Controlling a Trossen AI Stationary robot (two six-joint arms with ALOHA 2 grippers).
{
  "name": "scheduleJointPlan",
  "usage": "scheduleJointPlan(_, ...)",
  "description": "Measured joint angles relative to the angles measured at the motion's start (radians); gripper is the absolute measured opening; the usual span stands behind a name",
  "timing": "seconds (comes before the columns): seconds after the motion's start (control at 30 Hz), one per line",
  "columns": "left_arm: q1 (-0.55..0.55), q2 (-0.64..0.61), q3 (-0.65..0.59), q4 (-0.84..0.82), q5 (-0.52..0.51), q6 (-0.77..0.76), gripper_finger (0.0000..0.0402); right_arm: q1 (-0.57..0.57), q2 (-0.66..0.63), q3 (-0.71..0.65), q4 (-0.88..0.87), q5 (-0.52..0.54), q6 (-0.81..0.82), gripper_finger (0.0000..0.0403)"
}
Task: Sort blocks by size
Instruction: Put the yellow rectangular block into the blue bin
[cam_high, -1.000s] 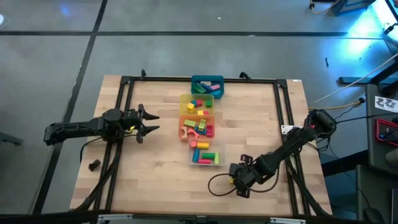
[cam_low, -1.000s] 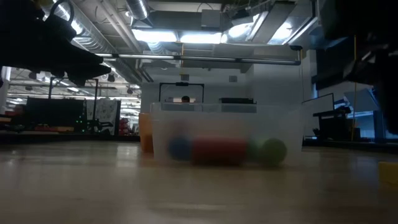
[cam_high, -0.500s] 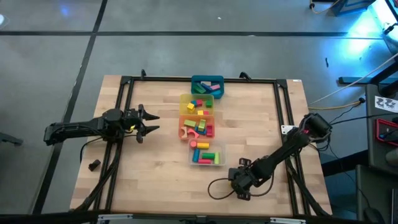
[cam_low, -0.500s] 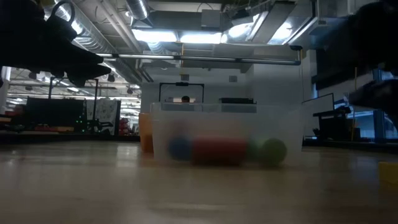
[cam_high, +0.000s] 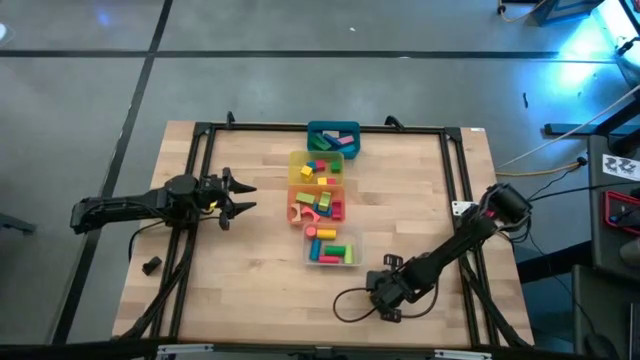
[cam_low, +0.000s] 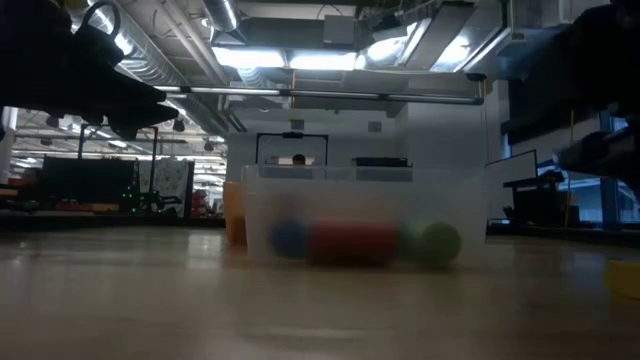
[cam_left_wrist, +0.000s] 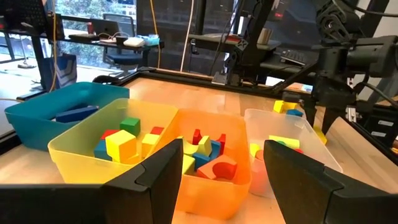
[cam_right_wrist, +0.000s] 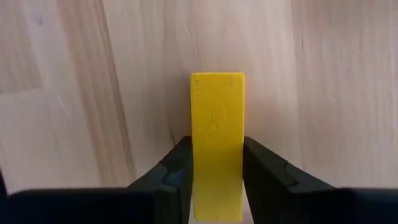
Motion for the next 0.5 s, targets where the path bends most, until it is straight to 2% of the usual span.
scheduleJointPlan(0.23,0.000,0.000,0.000,0.000,0.000,-0.001,0.0210,-0.012,0.008,0.121,-0.177,0.030,-0.016,0.0106)
scheduleJointPlan(0.5,0.000,0.000,0.000,0.000,0.001,-0.001,0.0210,-0.058,0.006,0.345,-0.499,0.147,-0.189,0.0112)
